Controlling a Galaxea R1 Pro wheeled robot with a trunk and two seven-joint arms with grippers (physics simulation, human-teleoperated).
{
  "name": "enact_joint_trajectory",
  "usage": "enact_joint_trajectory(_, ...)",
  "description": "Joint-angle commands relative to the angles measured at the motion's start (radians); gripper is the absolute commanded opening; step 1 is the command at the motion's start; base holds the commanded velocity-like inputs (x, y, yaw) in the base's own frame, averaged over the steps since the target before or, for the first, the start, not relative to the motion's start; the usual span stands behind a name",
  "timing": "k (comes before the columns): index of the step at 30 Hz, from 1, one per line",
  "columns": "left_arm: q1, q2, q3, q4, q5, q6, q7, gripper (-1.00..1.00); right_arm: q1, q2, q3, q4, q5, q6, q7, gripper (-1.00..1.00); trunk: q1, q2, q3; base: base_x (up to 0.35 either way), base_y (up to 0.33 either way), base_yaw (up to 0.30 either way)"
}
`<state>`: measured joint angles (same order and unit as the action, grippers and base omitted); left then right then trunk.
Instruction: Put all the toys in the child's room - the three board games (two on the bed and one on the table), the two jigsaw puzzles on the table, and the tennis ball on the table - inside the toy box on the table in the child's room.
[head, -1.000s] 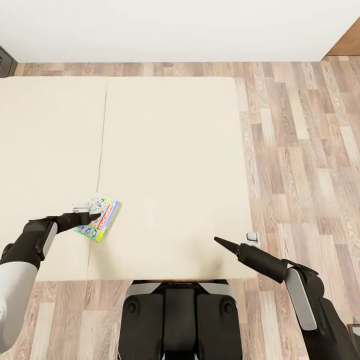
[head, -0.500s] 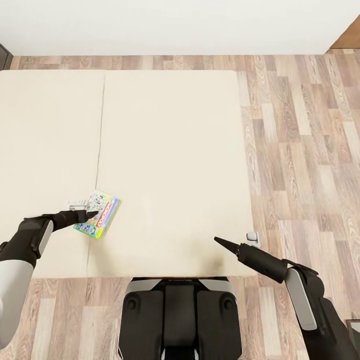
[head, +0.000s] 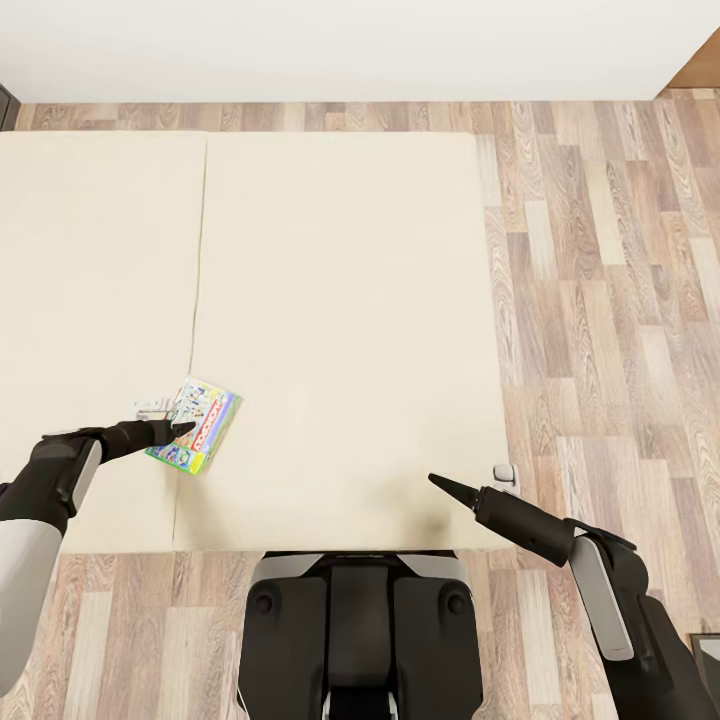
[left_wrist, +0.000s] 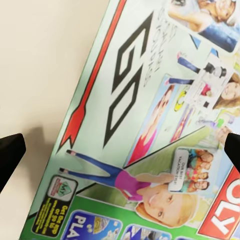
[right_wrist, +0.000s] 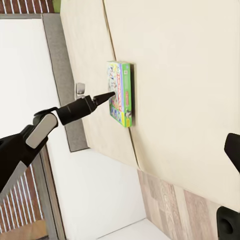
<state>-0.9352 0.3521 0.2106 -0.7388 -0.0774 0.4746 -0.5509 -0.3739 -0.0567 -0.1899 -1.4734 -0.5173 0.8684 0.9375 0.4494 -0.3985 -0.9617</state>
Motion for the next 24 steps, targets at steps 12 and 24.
enact_joint_trajectory(12,0.000,-0.001,0.004,-0.001,-0.008,0.004,-0.011,1.00,0.000,0.000,0.000,0.008,-0.001,-0.039,0.002,1.00,0.001,-0.002,-0.001,0.000,0.000,0.000)
enact_joint_trajectory(24,0.000,-0.002,0.003,-0.001,-0.007,0.004,-0.011,1.00,0.000,0.000,-0.001,0.010,-0.001,-0.041,0.002,1.00,0.001,-0.002,-0.001,0.000,0.000,0.000)
